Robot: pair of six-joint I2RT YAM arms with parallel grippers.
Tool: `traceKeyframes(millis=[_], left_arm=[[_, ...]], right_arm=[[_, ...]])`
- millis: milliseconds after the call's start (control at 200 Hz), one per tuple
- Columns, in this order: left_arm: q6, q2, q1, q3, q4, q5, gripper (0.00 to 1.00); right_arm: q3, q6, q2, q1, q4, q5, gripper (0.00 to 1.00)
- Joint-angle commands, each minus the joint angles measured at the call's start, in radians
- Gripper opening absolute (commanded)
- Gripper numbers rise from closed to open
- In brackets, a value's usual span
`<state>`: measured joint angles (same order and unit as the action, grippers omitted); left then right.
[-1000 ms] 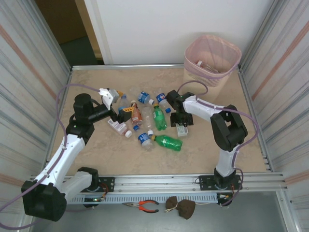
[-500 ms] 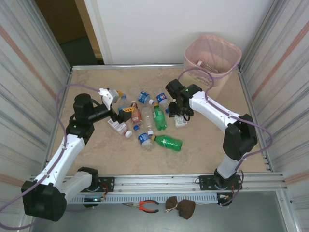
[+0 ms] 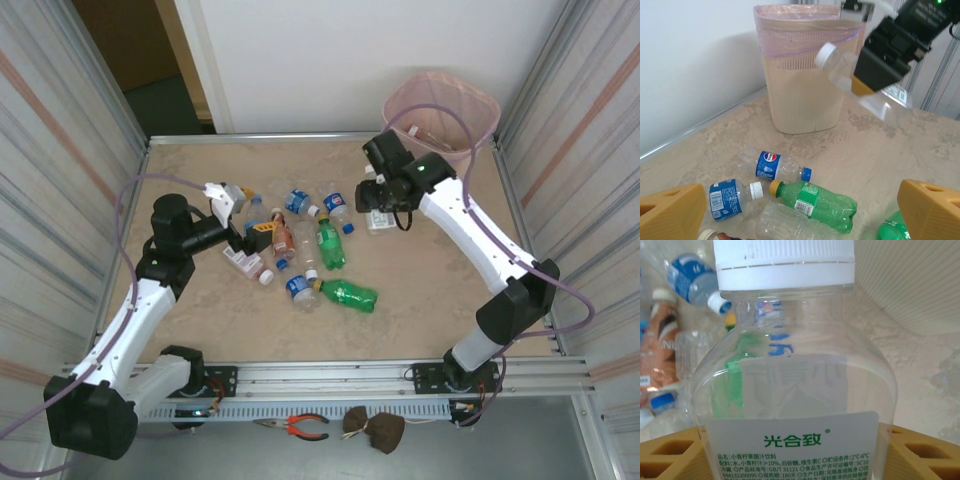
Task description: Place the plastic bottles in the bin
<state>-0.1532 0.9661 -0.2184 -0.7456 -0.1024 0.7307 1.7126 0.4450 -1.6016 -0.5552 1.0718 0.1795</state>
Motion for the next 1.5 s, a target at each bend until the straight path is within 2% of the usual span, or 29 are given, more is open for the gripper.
traceKeyframes(millis=[0,416,576,701,992,1262,1498], left_arm=[[0.006,-0.018,-0.010,-0.007,-0.016,0.009,0.99],[-0.001,-0.020,-0.010,-0.005,-0.011,-0.002,0.99],[-0.005,-0.020,-0.010,-0.006,-0.009,-0.005,0.99],[-0.012,-0.023,-0.010,-0.008,-0.001,-0.012,0.99],[-0.021,-0.028,-0.009,-0.006,0.009,-0.023,0.99],[-0.032,-0.030,-0.009,-0.010,0.018,-0.030,0.99],[-0.034,-0.029,-0.009,-0.011,0.023,-0.029,0.99]], right_arm=[[0.090,-0.063,0.044,0.051,0.024,-0.013,0.68],[0.353,-0.170,0.001,0.309,-0.083,-0.150,0.67],[0.428,-0.106,-0.060,0.434,-0.166,-0.274,0.65],[0.504,-0.033,-0.143,0.493,-0.200,-0.341,0.64],[0.675,0.124,-0.356,0.530,-0.204,-0.344,0.60],[0.680,0.254,-0.471,0.549,-0.211,-0.410,0.61],[0.679,0.327,-0.556,0.549,-0.133,-0.486,0.63]])
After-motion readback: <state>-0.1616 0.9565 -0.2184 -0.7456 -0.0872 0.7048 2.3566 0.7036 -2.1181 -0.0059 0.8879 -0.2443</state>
